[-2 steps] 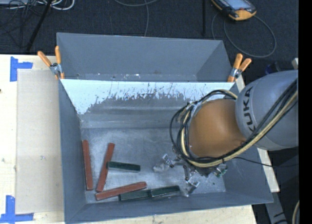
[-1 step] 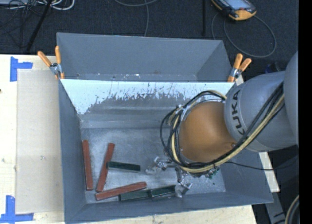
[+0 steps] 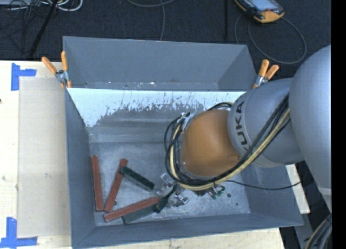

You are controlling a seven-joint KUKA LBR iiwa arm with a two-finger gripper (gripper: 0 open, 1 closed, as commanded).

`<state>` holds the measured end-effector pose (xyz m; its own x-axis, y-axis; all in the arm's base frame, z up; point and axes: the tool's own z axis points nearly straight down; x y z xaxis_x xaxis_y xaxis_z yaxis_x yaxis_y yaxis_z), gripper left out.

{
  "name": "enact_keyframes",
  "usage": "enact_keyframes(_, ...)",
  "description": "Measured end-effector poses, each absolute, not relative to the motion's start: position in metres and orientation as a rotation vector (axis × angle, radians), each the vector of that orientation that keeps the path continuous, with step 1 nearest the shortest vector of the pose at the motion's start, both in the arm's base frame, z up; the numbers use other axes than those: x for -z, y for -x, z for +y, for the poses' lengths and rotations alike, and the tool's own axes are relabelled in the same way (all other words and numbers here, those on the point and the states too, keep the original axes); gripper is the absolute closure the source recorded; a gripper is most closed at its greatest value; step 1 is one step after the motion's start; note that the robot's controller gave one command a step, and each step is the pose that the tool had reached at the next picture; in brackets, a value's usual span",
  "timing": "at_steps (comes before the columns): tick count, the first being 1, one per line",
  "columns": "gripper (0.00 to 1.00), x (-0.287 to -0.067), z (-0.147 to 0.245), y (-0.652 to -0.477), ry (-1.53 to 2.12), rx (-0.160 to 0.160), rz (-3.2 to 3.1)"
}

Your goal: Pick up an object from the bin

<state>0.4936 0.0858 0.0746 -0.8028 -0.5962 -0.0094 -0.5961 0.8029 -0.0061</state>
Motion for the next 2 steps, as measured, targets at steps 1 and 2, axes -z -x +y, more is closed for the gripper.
enact_keyframes(1, 1.00, -0.075, 0.086, -0.494, 0.984, 0.005, 2.972)
enact_keyframes(2, 1.00, -0.212, 0.109, -0.545, 1.526, -0.002, 2.746)
